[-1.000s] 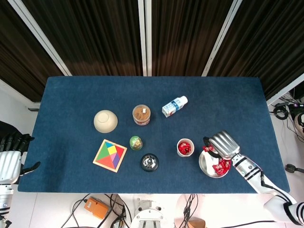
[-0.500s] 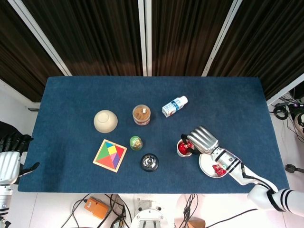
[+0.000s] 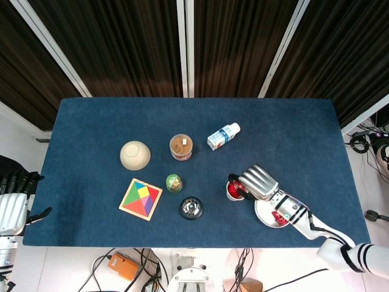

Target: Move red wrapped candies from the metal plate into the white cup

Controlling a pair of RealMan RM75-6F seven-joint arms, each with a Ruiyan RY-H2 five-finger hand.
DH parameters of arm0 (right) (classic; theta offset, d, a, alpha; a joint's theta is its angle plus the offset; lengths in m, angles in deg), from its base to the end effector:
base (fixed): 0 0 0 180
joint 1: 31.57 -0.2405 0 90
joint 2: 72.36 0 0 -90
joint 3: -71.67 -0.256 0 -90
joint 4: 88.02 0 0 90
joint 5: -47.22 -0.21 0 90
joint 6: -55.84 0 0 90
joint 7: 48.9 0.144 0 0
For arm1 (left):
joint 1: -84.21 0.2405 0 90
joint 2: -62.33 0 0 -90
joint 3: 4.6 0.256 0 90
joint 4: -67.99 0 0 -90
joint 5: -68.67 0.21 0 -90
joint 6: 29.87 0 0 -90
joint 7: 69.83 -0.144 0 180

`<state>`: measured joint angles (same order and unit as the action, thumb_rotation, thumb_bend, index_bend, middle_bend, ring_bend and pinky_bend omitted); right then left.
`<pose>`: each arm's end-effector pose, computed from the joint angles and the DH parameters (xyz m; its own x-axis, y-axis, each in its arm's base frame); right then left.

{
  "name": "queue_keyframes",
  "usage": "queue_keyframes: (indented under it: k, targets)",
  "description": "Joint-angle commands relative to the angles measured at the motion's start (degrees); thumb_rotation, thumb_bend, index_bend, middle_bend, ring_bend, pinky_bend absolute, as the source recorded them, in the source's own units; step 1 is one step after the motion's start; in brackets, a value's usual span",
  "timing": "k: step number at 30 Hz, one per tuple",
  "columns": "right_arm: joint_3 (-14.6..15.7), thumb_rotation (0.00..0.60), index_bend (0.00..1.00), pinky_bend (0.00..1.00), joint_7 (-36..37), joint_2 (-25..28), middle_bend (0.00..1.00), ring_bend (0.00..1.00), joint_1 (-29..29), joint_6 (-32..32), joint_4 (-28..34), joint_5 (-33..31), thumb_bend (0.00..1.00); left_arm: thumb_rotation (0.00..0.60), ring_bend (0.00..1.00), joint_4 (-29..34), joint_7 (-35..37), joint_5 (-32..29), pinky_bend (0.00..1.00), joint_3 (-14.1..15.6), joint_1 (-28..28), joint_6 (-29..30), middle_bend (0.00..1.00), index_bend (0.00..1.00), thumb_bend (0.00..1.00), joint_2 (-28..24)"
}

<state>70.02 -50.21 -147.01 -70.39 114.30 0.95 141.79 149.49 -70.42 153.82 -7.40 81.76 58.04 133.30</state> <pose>-0.1652 -0.3004 0.0353 0.5486 -0.1937 0.8134 -0.6827 -0.6654 0.3020 -0.3430 0.1683 0.1456 0.4676 -0.0311 0.8834 0.8833 0.0540 -0.4656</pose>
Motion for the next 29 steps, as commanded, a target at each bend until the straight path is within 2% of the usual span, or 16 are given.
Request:
queue_keyframes:
  k: [1, 7, 9, 11, 12, 13, 16, 18, 21, 24, 29]
  targets:
    - [-0.01, 0.600, 0.48, 1.00, 0.65, 0.64, 0.94, 1.00, 0.94, 2.63, 0.31, 0.88, 0.55, 0.600, 0.00, 0.06, 0.00, 0.01, 0.00, -0.03, -0.02, 0.02, 0.16, 0.23, 0.01, -0.06]
    - [-0.70, 0.600, 0.48, 1.00, -2.64, 3.68, 0.93, 0.98, 6.15, 11.83, 0.67, 0.35, 0.51, 0.600, 0.00, 0.20, 0.18, 0.05, 0.00, -0.13, -0.16, -0.05, 0.16, 0.23, 0.01, -0.15]
    - [-1.02, 0.600, 0.47, 1.00, -3.57, 5.04, 0.88, 0.91, 8.95, 15.93, 0.88, -0.63, 0.50, 0.600, 0.00, 0.18, 0.26, 0.17, 0.00, -0.14, -0.27, -0.09, 0.16, 0.23, 0.01, -0.09]
    - [-1.21, 0.600, 0.45, 0.99, -3.76, 6.45, 0.77, 0.78, 11.75, 19.59, 0.97, -1.82, 0.50, 0.600, 0.00, 0.19, 0.29, 0.35, 0.00, -0.14, -0.42, -0.17, 0.16, 0.23, 0.01, 0.00]
    - [-1.24, 0.600, 0.43, 0.96, -3.81, 7.11, 0.71, 0.71, 12.91, 20.83, 1.08, -2.51, 0.50, 0.600, 0.00, 0.21, 0.29, 0.42, 0.00, -0.16, -0.51, -0.20, 0.16, 0.23, 0.01, 0.03]
    - [-1.22, 0.600, 0.40, 0.88, -3.88, 8.04, 0.63, 0.60, 14.38, 22.16, 1.29, -3.51, 0.50, 0.600, 0.00, 0.24, 0.29, 0.53, 0.00, -0.18, -0.62, -0.24, 0.16, 0.23, 0.01, 0.08]
    - [-0.94, 0.600, 0.29, 0.58, -3.42, 9.97, 0.43, 0.34, 17.65, 24.60, 1.85, -5.72, 0.50, 0.600, 0.00, 0.39, 0.35, 0.74, 0.00, -0.25, -0.89, -0.34, 0.16, 0.23, 0.01, 0.19]
    - [-0.48, 0.600, 0.21, 0.40, -2.75, 11.04, 0.31, 0.20, 19.34, 25.36, 2.26, -6.71, 0.51, 0.600, 0.00, 0.49, 0.26, 0.90, 0.00, -0.25, -1.01, -0.36, 0.16, 0.23, 0.01, 0.21]
    - [0.21, 0.600, 0.10, 0.20, -1.98, 12.17, 0.18, 0.05, 22.27, 27.57, 2.69, -7.53, 0.51, 0.600, 0.00, 0.74, 0.18, 1.03, 0.00, -0.23, -1.04, -0.21, 0.16, 0.23, 0.01, 0.20]
    - [1.13, 0.600, 0.03, 0.11, -0.72, 12.86, 0.13, 0.00, 25.28, 29.80, 3.12, -7.95, 0.51, 0.600, 0.00, 0.88, 0.00, 0.94, 0.00, -0.18, -0.98, -0.21, 0.16, 0.23, 0.01, 0.13]
    - [2.53, 0.600, 0.00, 0.09, 0.99, 13.79, 0.13, 0.00, 28.64, 30.59, 3.42, -8.61, 0.51, 0.600, 0.00, 1.04, -0.07, 0.52, 0.00, -0.24, -1.07, -0.58, 0.16, 0.23, 0.01, 0.17]
